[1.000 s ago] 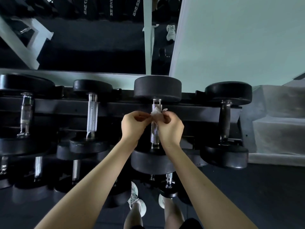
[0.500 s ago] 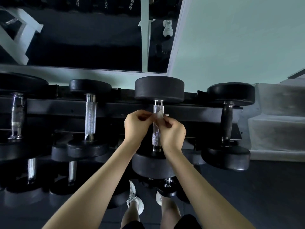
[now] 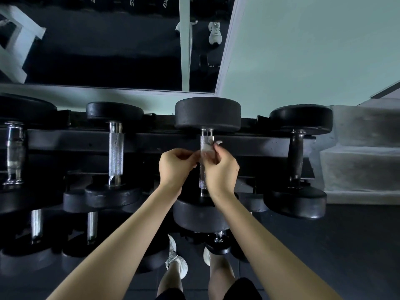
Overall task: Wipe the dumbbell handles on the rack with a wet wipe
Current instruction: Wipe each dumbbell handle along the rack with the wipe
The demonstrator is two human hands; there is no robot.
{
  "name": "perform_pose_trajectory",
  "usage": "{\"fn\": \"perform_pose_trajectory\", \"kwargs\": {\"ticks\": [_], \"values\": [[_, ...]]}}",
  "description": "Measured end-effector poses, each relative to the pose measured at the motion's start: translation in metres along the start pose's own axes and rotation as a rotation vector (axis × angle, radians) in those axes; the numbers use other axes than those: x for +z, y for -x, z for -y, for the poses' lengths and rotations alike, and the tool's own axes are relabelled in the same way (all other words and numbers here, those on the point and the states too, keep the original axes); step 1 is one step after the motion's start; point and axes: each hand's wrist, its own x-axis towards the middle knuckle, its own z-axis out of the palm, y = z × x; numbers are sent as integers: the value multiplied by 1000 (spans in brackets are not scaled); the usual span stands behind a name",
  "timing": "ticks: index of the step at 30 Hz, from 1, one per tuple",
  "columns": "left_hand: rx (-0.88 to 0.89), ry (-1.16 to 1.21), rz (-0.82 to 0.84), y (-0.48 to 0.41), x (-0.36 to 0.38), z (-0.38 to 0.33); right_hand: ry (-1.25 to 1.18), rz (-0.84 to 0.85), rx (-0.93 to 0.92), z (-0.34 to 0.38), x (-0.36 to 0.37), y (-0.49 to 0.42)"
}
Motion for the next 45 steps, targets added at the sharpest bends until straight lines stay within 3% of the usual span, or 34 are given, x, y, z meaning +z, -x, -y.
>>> {"fn": "perform_pose_trajectory", "kwargs": {"ticks": [3,9,12,17,21,26,29,34,39,45], "values": [[2,-88,-2,0,-6,-2,60,35,19,4,4,7],[376,-259,-198,0,-37,-40,157,165,-62,6,-16,0],[457,-293,-236,-9,-44,-62,78,109,-35,-6,-32,-10],[453,-367,-168,-29,-36,-89,-40,-35,-29,-4,-34,-24],[474,-365,-68,-30,-25,-95,-42,157,41,-2,-17,-9],[480,-376,-83,-31,-24,-96,-269,194,226,-12,-20,-25],[455,-324,-55,-31,-23,-97,-352,339,278,-20,-28,-31],[449,-304,-36,-31,-23,-96,-158,426,209,-29,-41,-16],[419,-286,-14,-33,-24,-100,-307,279,171,3,-35,-49],[387,-256,-18,-34,-24,-99,-43,270,-56,-22,-39,-6]]}}
